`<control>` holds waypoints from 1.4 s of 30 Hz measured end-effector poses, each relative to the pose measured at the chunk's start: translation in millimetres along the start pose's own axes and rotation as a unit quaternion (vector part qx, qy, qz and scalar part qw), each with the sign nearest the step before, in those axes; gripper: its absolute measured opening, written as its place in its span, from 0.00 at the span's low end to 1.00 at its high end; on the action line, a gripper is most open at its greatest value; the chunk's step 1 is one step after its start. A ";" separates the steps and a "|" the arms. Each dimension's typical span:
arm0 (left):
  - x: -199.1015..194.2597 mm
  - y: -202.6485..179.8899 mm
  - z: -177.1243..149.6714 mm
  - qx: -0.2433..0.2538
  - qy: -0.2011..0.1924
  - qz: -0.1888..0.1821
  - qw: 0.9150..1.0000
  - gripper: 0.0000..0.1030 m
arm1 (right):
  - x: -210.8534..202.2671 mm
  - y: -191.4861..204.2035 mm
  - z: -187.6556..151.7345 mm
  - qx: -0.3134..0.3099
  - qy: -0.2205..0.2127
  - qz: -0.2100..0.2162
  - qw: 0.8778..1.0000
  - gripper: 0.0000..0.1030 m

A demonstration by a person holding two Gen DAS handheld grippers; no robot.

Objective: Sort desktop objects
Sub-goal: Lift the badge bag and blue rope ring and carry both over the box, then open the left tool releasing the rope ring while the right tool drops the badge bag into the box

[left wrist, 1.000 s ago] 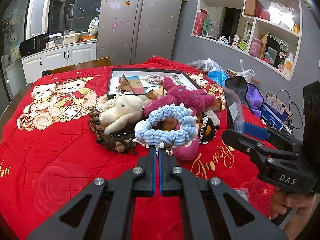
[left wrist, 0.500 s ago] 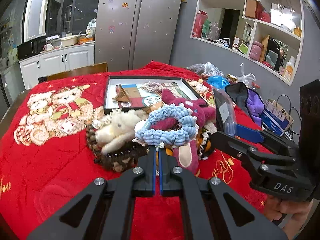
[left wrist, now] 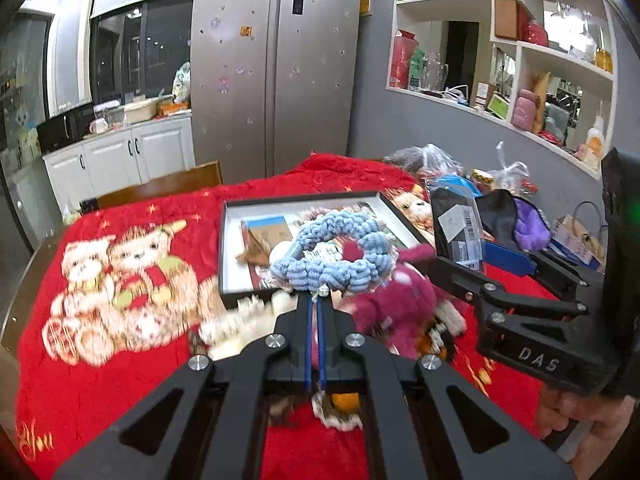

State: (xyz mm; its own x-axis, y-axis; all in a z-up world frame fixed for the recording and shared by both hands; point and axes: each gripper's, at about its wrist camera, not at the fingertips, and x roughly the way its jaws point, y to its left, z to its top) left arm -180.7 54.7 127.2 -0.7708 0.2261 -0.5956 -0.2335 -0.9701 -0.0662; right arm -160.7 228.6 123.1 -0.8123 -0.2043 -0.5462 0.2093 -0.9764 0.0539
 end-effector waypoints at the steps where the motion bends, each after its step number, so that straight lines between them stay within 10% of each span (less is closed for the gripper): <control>1: 8.5 0.7 6.8 0.000 0.001 0.000 1.000 0.02 | 4.9 -4.4 4.6 0.008 0.000 0.009 1.000 0.63; 25: 199.9 34.7 64.8 -0.031 0.090 -0.001 0.995 0.02 | 160.7 -58.9 71.8 0.006 0.084 -0.004 0.996 0.63; 42: 216.6 14.7 45.4 0.013 0.124 -0.010 0.992 0.03 | 197.0 -62.4 59.2 -0.005 0.127 -0.013 0.992 0.64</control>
State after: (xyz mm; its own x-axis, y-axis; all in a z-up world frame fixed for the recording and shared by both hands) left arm -377.9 93.4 33.6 -0.5976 0.2142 -0.7727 -0.2655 -0.9622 -0.0614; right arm -366.1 245.1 61.6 -0.6550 -0.1528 -0.7400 0.1966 -0.9801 0.0283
